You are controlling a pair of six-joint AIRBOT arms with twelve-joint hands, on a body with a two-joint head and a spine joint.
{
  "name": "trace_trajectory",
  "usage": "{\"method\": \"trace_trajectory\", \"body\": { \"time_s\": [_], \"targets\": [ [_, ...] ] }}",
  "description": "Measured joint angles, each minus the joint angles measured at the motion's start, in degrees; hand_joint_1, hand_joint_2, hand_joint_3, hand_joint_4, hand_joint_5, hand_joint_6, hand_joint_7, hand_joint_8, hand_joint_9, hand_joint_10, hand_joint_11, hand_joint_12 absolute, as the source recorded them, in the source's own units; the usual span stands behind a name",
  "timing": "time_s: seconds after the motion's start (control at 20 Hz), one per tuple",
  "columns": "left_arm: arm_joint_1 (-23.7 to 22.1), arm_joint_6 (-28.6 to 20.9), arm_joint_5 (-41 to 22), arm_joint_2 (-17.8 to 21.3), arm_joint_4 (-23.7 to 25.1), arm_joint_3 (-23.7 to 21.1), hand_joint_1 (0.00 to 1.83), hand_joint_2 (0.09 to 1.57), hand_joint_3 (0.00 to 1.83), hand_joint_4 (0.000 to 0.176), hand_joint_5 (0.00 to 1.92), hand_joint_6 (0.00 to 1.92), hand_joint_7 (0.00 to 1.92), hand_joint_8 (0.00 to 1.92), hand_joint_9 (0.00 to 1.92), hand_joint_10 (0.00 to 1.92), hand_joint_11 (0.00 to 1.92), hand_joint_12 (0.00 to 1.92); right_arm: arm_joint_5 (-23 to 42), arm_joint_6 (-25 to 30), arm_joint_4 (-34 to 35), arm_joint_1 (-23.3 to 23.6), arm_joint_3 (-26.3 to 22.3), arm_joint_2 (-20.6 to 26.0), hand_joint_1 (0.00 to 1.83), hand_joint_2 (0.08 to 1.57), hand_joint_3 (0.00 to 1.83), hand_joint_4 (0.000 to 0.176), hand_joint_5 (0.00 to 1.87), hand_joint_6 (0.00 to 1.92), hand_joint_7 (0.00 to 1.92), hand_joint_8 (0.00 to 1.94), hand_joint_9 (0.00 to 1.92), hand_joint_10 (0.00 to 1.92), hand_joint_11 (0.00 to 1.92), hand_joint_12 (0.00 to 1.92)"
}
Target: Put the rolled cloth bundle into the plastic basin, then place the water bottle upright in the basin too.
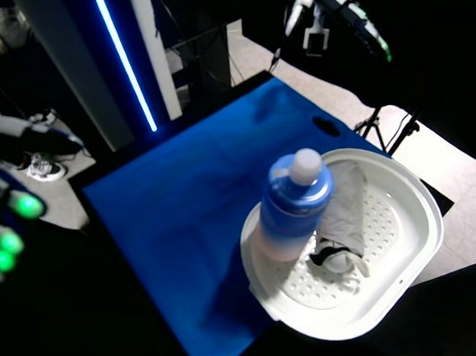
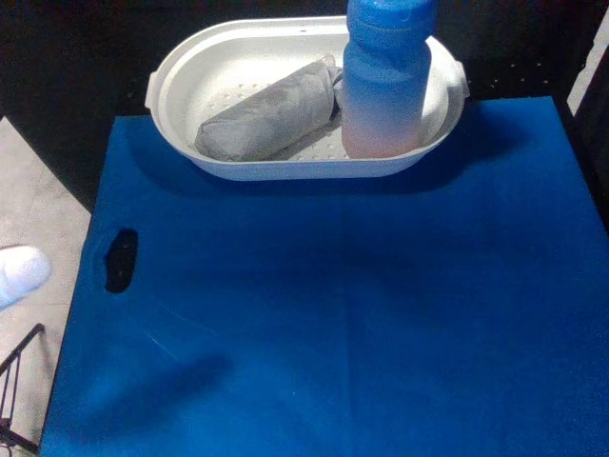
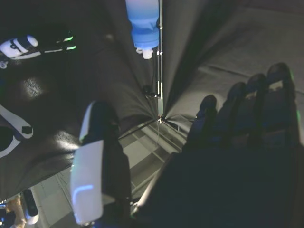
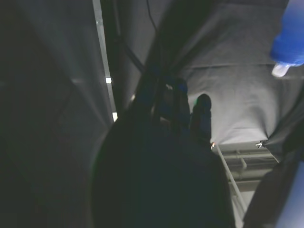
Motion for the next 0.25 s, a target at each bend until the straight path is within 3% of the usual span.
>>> {"method": "trace_trajectory", "body": {
  "time_s": [0.25],
  "targets": [
    [0.0,0.0,0.0,0.0,-0.1,0.0,0.27,0.99,0.01,0.176,0.0,0.0,0.0,0.0,0.0,0.0,0.04,0.02,0.1,2.3,0.4,0.1,0.1,0.3,0.49,0.98,0.0,0.176,0.0,0.0,0.0,0.0,0.0,0.0,0.0,0.0]
  ]
}}
